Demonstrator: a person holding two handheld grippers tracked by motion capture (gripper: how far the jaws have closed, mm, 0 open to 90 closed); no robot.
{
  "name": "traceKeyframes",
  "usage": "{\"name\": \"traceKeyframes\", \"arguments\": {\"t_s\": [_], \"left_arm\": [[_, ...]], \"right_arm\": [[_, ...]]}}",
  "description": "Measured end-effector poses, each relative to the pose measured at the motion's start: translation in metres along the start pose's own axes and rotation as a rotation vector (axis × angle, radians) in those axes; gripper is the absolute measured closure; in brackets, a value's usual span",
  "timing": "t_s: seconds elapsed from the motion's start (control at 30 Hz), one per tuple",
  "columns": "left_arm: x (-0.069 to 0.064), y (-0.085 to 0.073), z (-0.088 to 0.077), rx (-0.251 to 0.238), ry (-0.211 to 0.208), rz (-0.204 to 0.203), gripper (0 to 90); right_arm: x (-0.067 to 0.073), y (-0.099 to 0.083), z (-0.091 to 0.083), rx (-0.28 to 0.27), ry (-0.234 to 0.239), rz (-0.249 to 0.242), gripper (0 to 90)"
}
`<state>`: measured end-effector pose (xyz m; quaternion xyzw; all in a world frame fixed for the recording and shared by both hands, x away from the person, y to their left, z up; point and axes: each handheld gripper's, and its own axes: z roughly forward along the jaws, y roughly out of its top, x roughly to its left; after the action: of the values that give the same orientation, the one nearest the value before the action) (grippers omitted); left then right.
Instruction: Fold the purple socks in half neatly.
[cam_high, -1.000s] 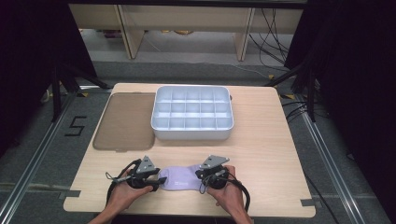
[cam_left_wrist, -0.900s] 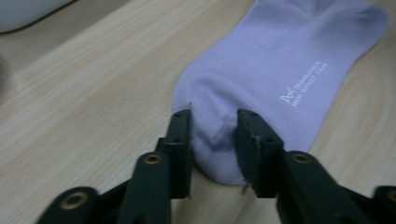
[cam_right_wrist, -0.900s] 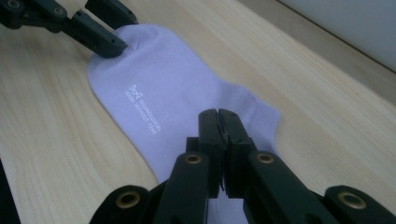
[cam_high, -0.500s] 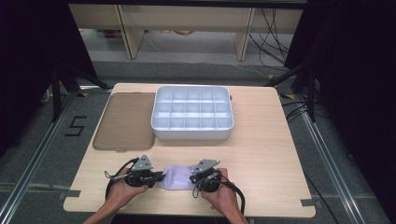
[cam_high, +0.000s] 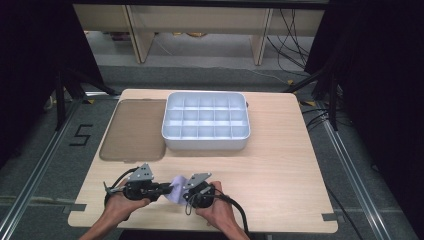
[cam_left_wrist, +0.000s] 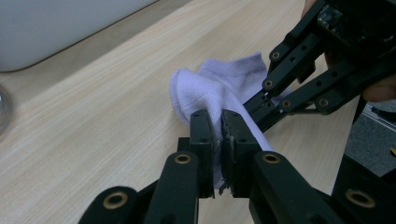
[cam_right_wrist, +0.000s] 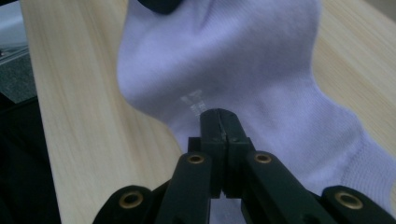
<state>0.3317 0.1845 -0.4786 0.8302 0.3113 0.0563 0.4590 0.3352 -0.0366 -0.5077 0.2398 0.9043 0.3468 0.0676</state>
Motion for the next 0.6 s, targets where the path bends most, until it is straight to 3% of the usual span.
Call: {"name": "traceKeyframes", "arguments": {"t_s": [0.03,0.13,0.2,0.23,0.27,0.37,0.4,0.43,0.53,0.6], "left_arm": [[0.002,0.000,-0.001,0.015,0.000,0.011,83.2],[0.004,-0.001,-0.003,0.001,-0.003,-0.014,83.2],[0.005,-0.001,-0.005,0.003,-0.012,-0.016,83.2],[0.006,0.000,-0.005,0.008,-0.010,-0.016,83.1],[0.006,0.000,-0.005,0.007,-0.009,-0.020,83.1],[0.006,0.000,-0.004,0.011,-0.013,-0.029,83.2],[0.006,0.001,-0.005,0.011,-0.017,-0.017,83.1],[0.007,0.001,-0.006,0.003,-0.017,-0.018,83.2],[0.008,0.004,-0.009,-0.014,-0.022,-0.027,83.2],[0.008,0.004,-0.009,-0.017,-0.019,-0.016,83.2]], "right_arm": [[0.002,0.002,0.000,0.016,0.014,0.005,90.0],[0.000,0.006,0.000,0.007,0.022,0.015,90.0],[-0.006,0.010,-0.005,-0.018,0.001,0.027,90.0],[-0.015,0.014,-0.007,-0.028,-0.040,-0.001,90.0],[-0.015,0.014,-0.007,-0.028,-0.040,-0.001,90.0],[-0.023,0.019,-0.002,0.011,-0.070,0.021,90.0],[-0.026,0.019,0.004,0.012,-0.077,-0.003,90.0],[-0.024,0.019,0.007,0.036,-0.066,0.026,90.0],[-0.020,0.022,0.015,0.023,-0.047,0.060,90.0],[-0.017,0.025,0.018,0.025,-0.037,0.048,90.0]]}}
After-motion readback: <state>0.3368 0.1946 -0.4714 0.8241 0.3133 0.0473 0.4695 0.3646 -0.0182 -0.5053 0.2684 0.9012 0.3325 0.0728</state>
